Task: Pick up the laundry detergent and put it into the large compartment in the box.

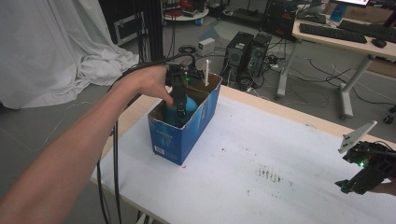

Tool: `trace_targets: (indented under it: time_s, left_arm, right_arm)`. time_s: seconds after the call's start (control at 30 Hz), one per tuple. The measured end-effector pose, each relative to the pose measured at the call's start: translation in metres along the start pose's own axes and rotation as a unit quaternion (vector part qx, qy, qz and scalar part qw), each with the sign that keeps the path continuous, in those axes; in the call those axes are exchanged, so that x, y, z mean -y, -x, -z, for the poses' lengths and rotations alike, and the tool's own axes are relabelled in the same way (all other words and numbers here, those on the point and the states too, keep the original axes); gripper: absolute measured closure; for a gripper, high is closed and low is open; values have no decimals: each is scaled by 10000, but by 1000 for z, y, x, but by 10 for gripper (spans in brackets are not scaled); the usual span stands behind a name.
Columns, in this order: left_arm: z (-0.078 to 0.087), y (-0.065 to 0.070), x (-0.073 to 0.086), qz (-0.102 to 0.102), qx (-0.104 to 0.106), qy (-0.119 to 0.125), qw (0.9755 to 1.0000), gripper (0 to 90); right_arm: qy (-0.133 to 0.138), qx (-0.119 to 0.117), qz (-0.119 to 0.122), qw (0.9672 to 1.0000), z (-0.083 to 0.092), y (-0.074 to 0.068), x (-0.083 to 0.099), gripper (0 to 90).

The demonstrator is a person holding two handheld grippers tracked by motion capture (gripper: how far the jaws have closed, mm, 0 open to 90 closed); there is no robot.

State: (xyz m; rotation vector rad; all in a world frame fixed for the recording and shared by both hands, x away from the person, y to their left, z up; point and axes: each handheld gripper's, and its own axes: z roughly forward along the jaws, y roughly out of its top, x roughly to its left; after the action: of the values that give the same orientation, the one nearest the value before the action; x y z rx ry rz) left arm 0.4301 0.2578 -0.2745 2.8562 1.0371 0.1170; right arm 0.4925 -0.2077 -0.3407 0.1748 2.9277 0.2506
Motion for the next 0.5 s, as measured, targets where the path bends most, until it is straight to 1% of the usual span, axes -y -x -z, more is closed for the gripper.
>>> trace_targets:
  time_s: [0.5]
  left_arm:
    - [0,1,-1,-19,0,-22,10000,376]
  right_arm:
    - [24,-4,9,10000,0,0,0,130]
